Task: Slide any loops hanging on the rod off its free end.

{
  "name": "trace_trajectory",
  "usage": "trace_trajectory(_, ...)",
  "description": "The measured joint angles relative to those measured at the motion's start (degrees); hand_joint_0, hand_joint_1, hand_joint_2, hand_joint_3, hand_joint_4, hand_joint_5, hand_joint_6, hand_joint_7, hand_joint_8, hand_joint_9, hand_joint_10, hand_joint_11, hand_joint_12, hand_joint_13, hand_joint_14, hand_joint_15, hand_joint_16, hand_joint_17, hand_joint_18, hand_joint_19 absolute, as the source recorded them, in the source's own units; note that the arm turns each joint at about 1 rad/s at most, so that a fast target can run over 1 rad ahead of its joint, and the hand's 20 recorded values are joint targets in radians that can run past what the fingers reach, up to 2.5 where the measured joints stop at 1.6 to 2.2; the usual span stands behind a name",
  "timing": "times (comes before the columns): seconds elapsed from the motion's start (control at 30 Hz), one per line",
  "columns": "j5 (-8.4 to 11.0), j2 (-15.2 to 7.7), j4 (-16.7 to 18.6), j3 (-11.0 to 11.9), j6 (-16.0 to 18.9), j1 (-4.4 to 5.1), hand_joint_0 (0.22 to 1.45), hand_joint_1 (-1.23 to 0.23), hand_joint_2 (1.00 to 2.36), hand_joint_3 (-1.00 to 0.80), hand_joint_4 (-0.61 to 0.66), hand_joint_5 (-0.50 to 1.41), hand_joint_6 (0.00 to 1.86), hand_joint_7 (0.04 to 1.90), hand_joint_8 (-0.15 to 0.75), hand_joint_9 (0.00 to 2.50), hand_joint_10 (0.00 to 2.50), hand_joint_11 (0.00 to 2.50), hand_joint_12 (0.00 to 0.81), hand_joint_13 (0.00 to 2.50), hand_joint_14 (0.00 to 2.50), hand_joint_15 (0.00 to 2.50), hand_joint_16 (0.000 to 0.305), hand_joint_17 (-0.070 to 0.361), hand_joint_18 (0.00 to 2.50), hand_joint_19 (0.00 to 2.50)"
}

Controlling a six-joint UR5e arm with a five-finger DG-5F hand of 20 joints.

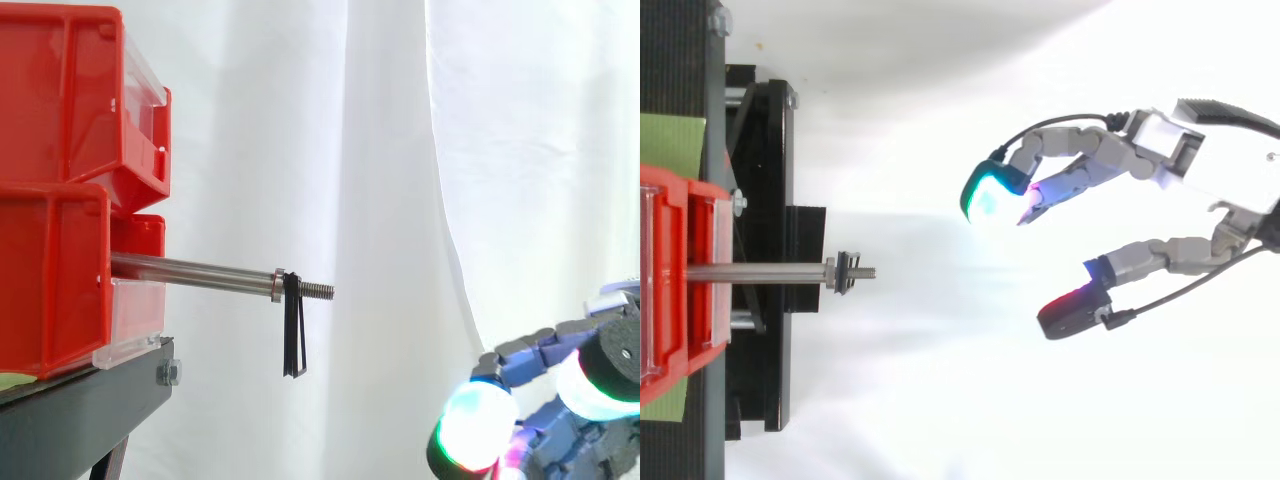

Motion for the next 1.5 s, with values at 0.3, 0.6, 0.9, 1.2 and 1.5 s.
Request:
trace_trajectory(0.3,-0.05,-1.5,0.9,1.9,-1.1,0.23,0.56,-0.72,1.0,-0.5,0.25,-0.16,0.5,1.07,0.283,0.81,0.01,0.36,0.287,0.95,0.01,0.24,0.039,0.088,0.87,0.37)
trace_trajectory(0.6,-2.82,-8.4,1.0,8.0,3.4,-0.69,0.57,-0.7,1.0,-0.49,0.25,-0.16,0.5,1.08,0.287,0.85,0.01,0.37,0.284,0.99,0.01,0.25,0.039,0.089,0.91,0.39)
trace_trajectory(0.9,-6.69,-14.5,0.6,13.9,7.2,-2.15,0.56,-0.67,1.0,-0.48,0.25,-0.16,0.5,1.09,0.288,0.87,0.01,0.39,0.288,1.0,0.01,0.26,0.04,0.09,0.92,0.4)
trace_trajectory(1.2,-9.73,-15.9,0.7,15.9,4.6,-3.35,0.56,-0.66,1.0,-0.47,0.25,-0.16,0.5,1.09,0.286,0.87,0.01,0.39,0.285,1.02,0.01,0.27,0.04,0.091,0.93,0.42)
trace_trajectory(1.5,-15.09,-16.5,0.1,17.6,3.8,-4.98,0.56,-0.66,1.0,-0.47,0.24,-0.15,0.5,1.09,0.285,0.88,0.01,0.4,0.285,1.05,0.01,0.29,0.041,0.092,0.95,0.42)
